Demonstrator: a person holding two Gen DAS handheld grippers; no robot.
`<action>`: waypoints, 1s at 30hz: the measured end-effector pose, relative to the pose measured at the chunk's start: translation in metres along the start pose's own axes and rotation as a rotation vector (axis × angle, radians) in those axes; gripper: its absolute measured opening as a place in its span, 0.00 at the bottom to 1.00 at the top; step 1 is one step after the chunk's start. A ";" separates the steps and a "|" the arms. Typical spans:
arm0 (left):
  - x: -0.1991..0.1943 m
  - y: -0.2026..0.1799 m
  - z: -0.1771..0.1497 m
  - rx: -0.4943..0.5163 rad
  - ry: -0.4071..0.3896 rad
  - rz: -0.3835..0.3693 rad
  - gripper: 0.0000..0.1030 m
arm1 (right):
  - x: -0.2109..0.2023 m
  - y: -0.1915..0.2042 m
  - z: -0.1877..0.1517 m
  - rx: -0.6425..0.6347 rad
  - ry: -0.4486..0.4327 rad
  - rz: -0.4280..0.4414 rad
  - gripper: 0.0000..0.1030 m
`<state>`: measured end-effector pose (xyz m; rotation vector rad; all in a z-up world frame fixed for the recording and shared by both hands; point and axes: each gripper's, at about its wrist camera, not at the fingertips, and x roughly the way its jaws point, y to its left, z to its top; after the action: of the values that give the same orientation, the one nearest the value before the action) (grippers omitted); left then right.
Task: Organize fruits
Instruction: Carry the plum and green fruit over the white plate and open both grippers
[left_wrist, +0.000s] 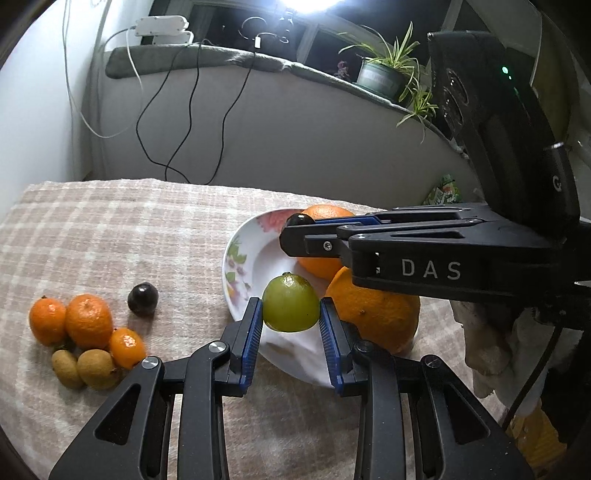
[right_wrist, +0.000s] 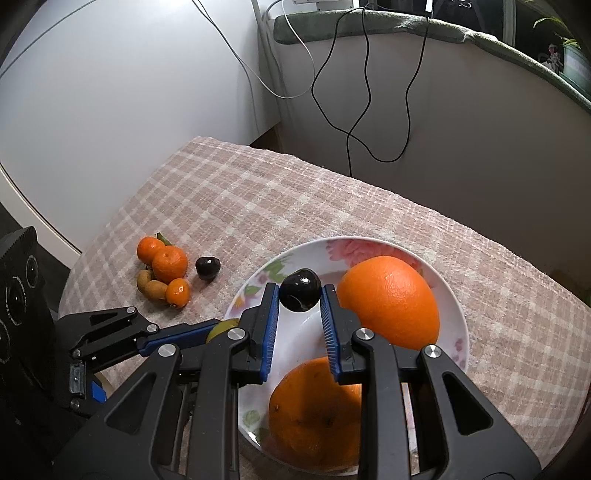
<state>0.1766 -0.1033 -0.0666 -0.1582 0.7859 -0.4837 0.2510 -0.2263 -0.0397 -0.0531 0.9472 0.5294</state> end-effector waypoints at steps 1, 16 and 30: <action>0.000 -0.001 0.000 0.000 0.002 0.000 0.29 | 0.001 0.000 0.000 -0.001 0.002 -0.001 0.23; 0.008 -0.003 0.003 -0.003 0.018 -0.002 0.34 | 0.005 0.000 0.004 0.004 0.001 0.005 0.25; 0.000 -0.001 0.000 -0.016 0.004 -0.004 0.44 | -0.010 0.001 0.007 0.025 -0.047 0.015 0.54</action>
<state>0.1756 -0.1041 -0.0663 -0.1740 0.7942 -0.4817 0.2515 -0.2274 -0.0276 -0.0111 0.9087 0.5301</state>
